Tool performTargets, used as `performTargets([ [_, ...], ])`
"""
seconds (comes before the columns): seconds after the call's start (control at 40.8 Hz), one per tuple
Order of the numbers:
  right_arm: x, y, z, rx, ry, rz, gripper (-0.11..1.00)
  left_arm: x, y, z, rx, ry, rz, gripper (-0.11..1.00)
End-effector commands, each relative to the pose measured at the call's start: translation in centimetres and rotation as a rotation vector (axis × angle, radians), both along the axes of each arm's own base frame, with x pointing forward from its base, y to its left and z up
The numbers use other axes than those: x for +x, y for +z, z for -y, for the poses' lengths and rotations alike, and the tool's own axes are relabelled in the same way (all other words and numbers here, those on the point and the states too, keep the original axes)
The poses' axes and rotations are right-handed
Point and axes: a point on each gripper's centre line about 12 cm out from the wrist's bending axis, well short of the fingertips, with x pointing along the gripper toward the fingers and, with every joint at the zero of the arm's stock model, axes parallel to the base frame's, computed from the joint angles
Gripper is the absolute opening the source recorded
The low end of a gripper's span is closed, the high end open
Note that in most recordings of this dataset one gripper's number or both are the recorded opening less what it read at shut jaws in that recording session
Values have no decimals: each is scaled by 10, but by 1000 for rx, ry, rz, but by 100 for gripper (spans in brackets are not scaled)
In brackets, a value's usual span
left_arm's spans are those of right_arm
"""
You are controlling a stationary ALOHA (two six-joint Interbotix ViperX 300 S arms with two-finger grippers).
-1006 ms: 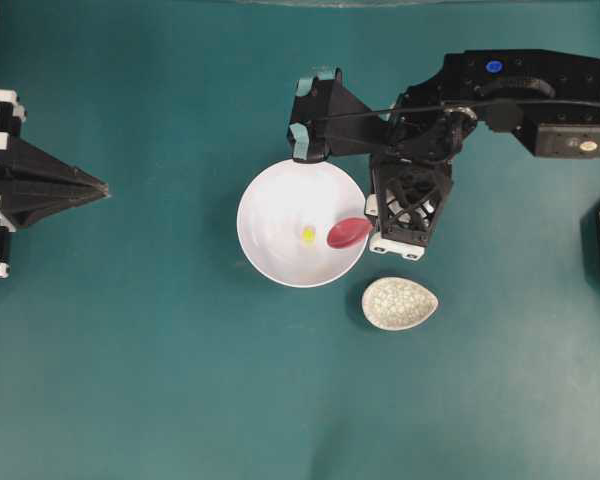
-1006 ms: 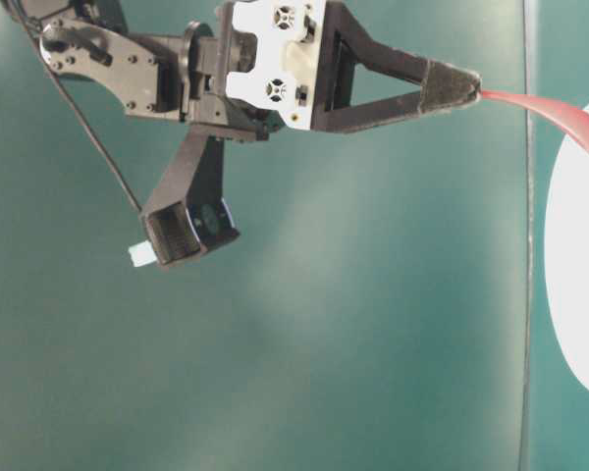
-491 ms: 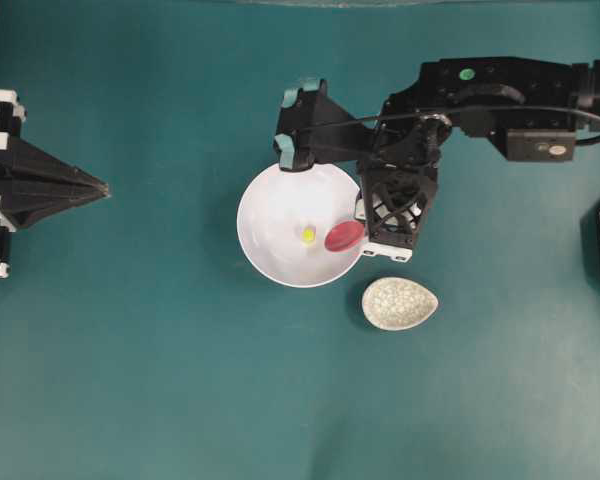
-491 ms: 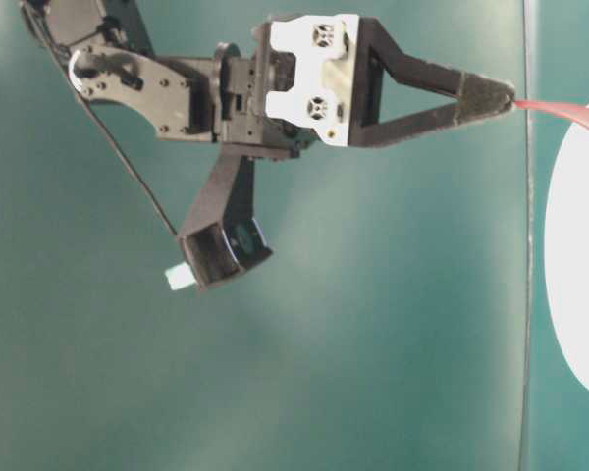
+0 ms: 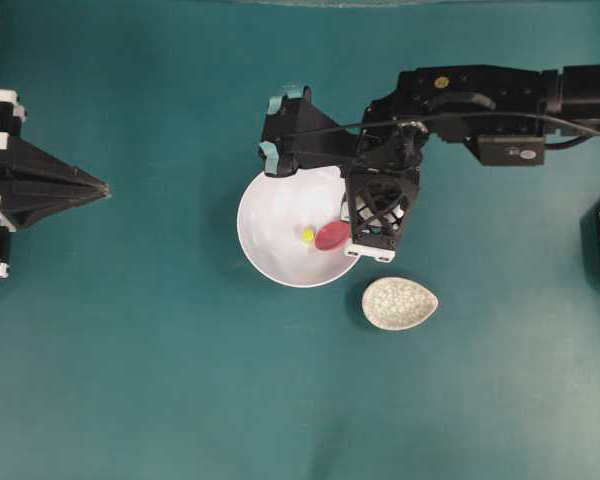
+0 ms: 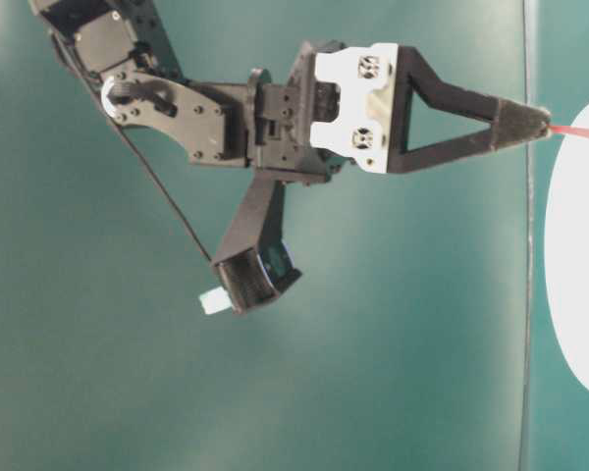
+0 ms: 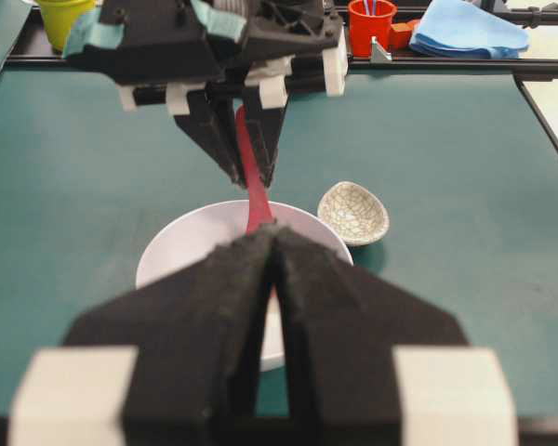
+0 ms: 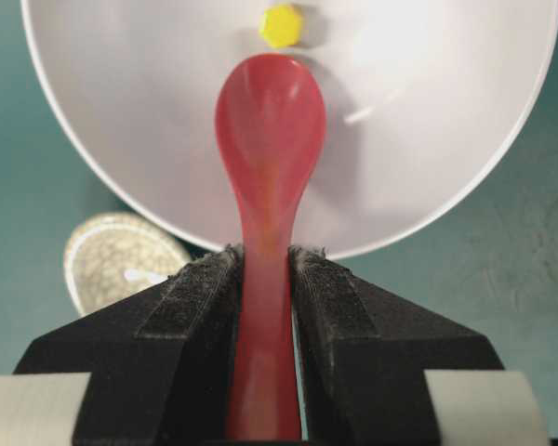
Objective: Scoop the yellow hexagonal prism block from the bowl with a spoon using the right arm.
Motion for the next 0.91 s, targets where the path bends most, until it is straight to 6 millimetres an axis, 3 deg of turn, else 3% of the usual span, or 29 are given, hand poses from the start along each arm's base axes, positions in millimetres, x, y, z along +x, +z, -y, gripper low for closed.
performTargets([
  [0.0, 6, 15, 2, -10, -7, 63, 25, 3, 8, 0, 3, -1, 17, 4],
  [0.883, 28, 11, 2, -42, -31, 203, 25, 3, 8, 0, 3, -1, 17, 4],
])
